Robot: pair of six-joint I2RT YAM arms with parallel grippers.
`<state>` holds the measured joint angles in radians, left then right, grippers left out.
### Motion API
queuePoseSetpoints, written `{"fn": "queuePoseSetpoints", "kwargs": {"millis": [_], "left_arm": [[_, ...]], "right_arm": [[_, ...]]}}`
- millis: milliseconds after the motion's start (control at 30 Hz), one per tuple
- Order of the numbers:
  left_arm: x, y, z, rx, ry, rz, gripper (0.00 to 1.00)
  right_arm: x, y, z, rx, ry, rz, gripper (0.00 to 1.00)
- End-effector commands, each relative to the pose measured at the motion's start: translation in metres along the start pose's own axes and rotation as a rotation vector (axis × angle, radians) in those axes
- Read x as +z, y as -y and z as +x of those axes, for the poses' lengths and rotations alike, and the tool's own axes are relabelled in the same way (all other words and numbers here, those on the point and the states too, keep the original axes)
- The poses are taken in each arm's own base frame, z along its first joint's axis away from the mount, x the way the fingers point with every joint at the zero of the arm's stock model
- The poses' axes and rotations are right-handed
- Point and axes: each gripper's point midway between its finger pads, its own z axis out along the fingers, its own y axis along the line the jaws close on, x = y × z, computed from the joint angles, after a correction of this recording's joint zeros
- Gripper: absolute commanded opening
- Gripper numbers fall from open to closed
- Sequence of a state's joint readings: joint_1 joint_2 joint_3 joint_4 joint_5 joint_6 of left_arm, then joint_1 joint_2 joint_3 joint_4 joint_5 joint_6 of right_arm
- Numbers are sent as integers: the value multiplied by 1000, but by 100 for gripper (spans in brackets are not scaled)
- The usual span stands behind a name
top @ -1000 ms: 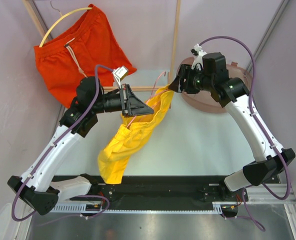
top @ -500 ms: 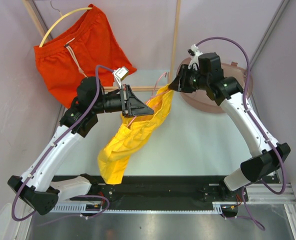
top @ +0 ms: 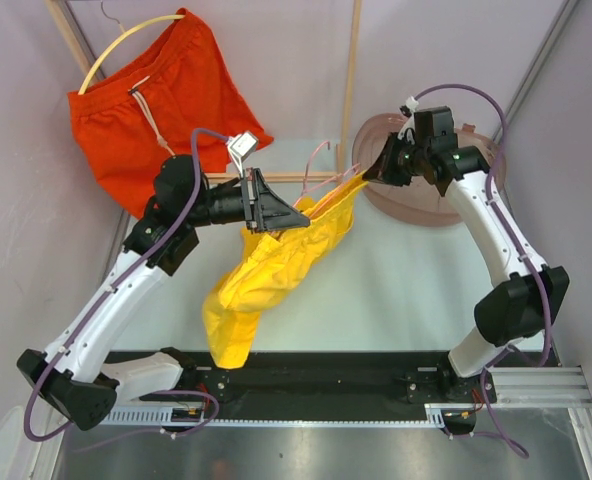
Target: Remove the shorts from the hanger
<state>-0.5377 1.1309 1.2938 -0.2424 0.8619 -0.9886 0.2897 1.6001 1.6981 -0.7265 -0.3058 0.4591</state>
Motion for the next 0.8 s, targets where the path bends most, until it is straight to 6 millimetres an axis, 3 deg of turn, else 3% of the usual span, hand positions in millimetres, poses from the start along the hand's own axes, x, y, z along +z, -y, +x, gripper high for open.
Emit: {"fn": "queuePoseSetpoints", "kwargs": {"millis": [0, 133, 233, 333, 467, 600, 767], "left_arm": [[-10, 34, 11, 90, -45, 127, 0], [-5, 40, 2, 139, -38, 168, 0], [6, 38, -13, 189, -14, 180, 0], [19, 38, -42, 295, 78, 176, 0], [28, 40, -85, 431, 245, 158, 0], [39, 40, -126, 486, 394, 148, 0], [46, 60, -174, 474, 545, 222, 0]], "right_arm": [[17, 33, -3, 18, -35, 40, 0], [29, 18, 16, 27, -119, -44, 0], [31, -11, 36, 1, -181, -152, 0], [23, -47, 60, -8, -253, -282, 0], [4, -75, 85, 30, -319, -392, 0], [-8, -74, 95, 36, -337, -399, 0], [-35, -49, 70, 55, -250, -342, 0]]}}
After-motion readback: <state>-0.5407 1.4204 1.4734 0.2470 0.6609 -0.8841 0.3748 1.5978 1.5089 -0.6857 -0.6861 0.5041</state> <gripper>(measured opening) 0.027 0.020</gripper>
